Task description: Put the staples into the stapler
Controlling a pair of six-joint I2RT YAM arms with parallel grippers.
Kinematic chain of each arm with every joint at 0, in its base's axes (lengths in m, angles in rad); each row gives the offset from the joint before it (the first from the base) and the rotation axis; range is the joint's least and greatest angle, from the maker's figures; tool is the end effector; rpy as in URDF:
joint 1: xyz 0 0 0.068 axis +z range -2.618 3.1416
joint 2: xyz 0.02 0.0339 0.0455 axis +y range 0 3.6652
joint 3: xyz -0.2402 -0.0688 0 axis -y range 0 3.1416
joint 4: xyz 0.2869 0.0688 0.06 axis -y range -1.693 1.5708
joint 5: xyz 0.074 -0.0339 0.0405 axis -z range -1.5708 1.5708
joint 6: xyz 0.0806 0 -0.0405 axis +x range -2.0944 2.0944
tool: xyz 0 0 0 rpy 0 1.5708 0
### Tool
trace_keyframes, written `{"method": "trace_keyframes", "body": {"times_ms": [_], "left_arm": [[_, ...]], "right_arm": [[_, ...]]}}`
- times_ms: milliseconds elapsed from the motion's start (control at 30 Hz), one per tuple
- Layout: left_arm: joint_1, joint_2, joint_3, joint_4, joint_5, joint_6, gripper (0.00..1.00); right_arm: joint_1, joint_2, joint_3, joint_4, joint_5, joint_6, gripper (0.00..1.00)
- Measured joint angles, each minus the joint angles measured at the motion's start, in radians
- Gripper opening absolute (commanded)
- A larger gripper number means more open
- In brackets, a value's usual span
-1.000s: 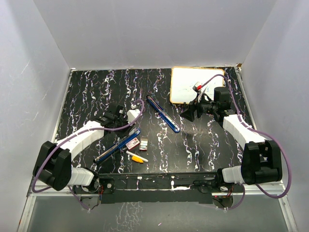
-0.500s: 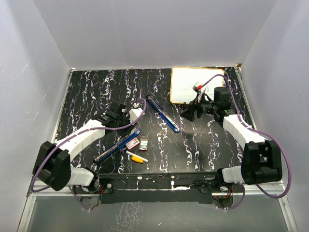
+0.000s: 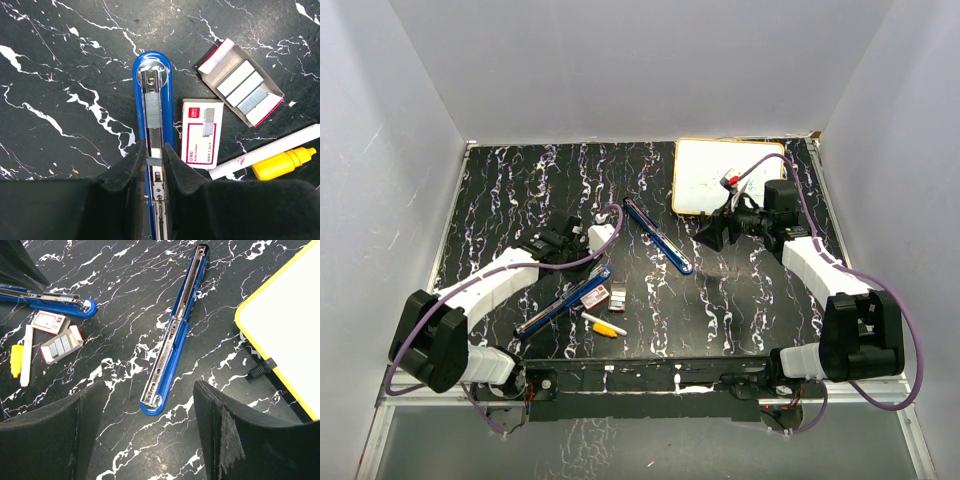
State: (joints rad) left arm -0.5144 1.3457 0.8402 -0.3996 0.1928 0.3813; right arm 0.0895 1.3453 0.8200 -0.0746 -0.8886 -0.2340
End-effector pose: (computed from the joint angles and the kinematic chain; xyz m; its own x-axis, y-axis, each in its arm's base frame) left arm 0.2893 -0.1812 0.1408 -0.4175 0.6555 -0.6293 0.7986 0.5951 0.0900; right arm 0.3406 0.0934 0.1852 -0.3860 -0.1814 -0.9045 -0.8059 0.5435 0.2349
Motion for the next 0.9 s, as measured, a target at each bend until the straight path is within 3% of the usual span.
{"method": "trace_keyframes", "body": {"times_ms": [900], "left_arm": [[0.000,0.001,-0.023,0.003,-0.003,0.001,0.00]], "right_arm": [[-0.001,0.000,0.000,0.001,-0.001,0.000,0.73]]}}
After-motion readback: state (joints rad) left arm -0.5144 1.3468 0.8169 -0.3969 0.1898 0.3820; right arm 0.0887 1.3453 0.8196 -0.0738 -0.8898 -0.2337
